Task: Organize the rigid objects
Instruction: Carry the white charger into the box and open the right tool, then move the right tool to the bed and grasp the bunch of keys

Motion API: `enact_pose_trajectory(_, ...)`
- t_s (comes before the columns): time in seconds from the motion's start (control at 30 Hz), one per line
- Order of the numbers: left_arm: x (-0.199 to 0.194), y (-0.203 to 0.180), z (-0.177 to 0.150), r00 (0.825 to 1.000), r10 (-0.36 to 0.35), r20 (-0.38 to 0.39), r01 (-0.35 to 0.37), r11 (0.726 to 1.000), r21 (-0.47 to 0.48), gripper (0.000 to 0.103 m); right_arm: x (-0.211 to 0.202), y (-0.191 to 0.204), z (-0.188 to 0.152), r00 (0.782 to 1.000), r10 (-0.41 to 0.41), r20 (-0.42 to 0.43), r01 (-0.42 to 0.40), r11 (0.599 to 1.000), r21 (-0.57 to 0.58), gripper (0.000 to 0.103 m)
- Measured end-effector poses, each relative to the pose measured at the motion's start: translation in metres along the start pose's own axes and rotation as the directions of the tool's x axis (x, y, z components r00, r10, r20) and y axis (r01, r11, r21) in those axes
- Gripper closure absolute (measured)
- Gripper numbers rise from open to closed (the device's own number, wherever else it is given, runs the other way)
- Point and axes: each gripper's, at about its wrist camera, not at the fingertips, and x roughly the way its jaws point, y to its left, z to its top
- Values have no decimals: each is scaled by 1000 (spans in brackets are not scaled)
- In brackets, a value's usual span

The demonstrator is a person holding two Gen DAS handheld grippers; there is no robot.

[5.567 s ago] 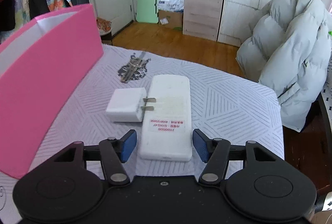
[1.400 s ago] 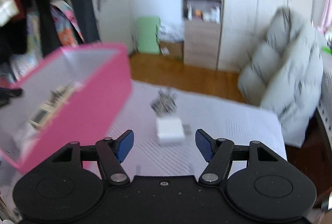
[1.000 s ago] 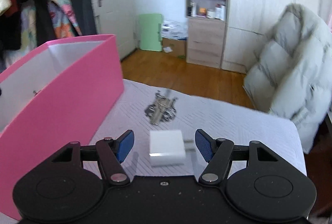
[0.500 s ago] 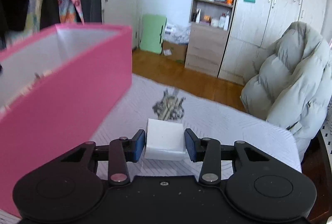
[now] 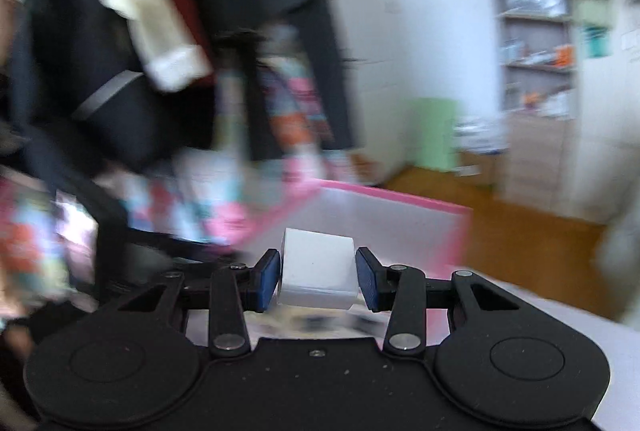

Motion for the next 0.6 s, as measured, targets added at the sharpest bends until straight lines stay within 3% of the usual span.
enact_pose_trajectory(0.13, 0, 3, -1, 1000, -17, 3, 17, 1000, -16, 93, 41, 10, 3, 991, -26, -134, 18, 998, -66, 56)
enact_pose_trajectory(0.37, -1, 3, -1, 1000, -15, 5, 15, 1000, -7, 94, 88, -1, -15, 953, -18, -302, 16, 1000, -11, 56)
enact_pose_trajectory(0.47, -1, 3, -1, 1000, -14, 5, 14, 1000, -8, 94, 93, -3, -20, 950, -31, -311, 36, 999, 10, 56)
enact_pose_trajectory(0.6, -1, 2, -1, 1000, -11, 5, 11, 1000, -4, 94, 67, -20, -8, 976, 57, -211, -33, 993, 116, 50)
